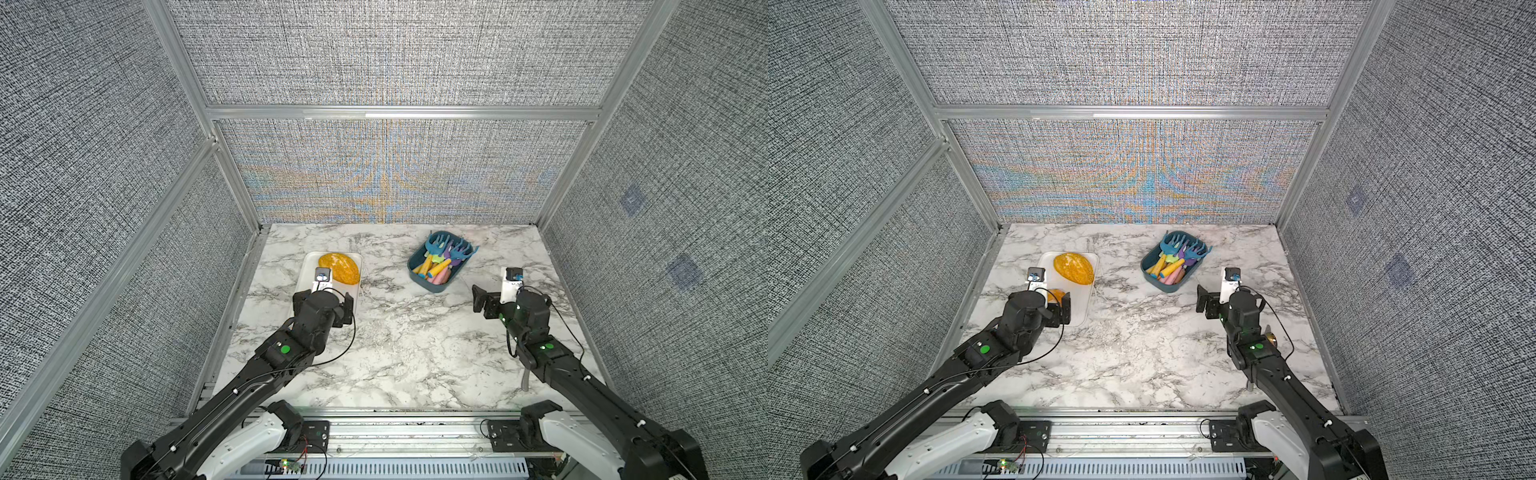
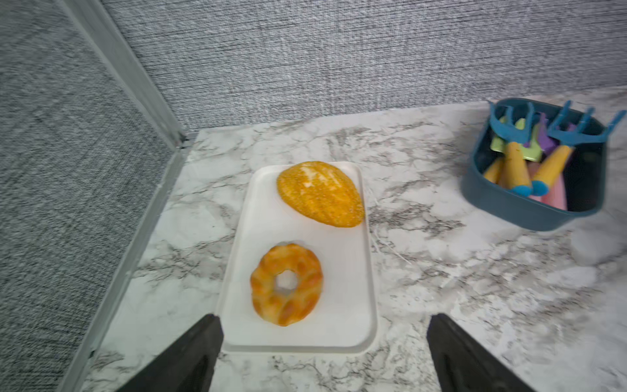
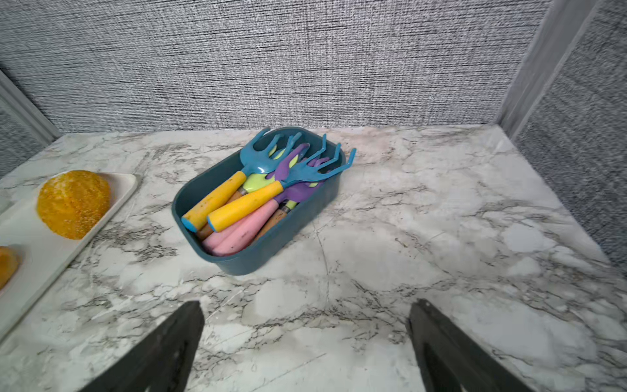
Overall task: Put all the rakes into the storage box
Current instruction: Reset both arms
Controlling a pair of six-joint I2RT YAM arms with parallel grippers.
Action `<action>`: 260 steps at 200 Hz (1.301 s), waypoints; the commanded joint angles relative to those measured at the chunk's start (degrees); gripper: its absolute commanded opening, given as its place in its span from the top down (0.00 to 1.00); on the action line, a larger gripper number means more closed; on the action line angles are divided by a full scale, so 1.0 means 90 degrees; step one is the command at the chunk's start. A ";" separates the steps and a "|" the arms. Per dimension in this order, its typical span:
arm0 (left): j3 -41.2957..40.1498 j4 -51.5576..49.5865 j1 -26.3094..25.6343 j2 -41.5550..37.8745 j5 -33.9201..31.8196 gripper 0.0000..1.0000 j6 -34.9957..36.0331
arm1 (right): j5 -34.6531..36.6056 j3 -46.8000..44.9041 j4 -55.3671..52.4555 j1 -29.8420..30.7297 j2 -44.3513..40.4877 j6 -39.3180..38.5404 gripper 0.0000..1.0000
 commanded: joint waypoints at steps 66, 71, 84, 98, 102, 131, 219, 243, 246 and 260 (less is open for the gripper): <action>-0.1891 0.2884 0.1909 0.0050 -0.0192 0.01 0.1108 | 0.0786 -0.1080 0.3135 -0.0800 0.1004 -0.0006 0.01; -0.1943 0.3048 0.2009 0.0184 -0.0099 0.01 0.1160 | 0.0808 -0.1150 0.3321 -0.0819 0.1061 -0.0043 0.01; -0.2062 0.3547 0.2308 0.0586 0.0054 0.01 0.1283 | 0.0828 -0.1294 0.3819 -0.0927 0.1314 -0.0056 0.01; -0.2061 0.3837 0.2577 0.1040 0.0147 0.01 0.1268 | 0.0880 -0.1239 0.3899 -0.1075 0.1669 -0.0106 0.01; -0.2050 0.3939 0.2636 0.1179 0.0223 0.01 0.1309 | 0.0959 -0.1264 0.4019 -0.1083 0.1784 -0.0137 0.01; -0.1903 0.4996 0.2894 0.2530 0.0111 0.01 0.1495 | 0.0893 -0.1418 0.4739 -0.1443 0.2331 -0.0070 0.01; -0.1661 0.6907 0.3036 0.4080 0.0612 0.01 0.1838 | 0.0096 -0.1415 0.5961 -0.1391 0.3461 -0.0741 0.01; -0.1753 0.6924 0.3499 0.4159 0.1289 0.01 0.1445 | -0.0127 -0.1225 0.5744 -0.1427 0.3587 -0.0783 0.01; -0.1823 0.7120 0.3588 0.4281 0.1412 0.01 0.1397 | -0.0132 -0.1274 0.5975 -0.1427 0.3660 -0.0806 0.01; -0.2022 0.8188 0.3631 0.4659 0.1416 0.01 0.1473 | -0.0128 -0.1262 0.5881 -0.1428 0.3628 -0.0795 0.01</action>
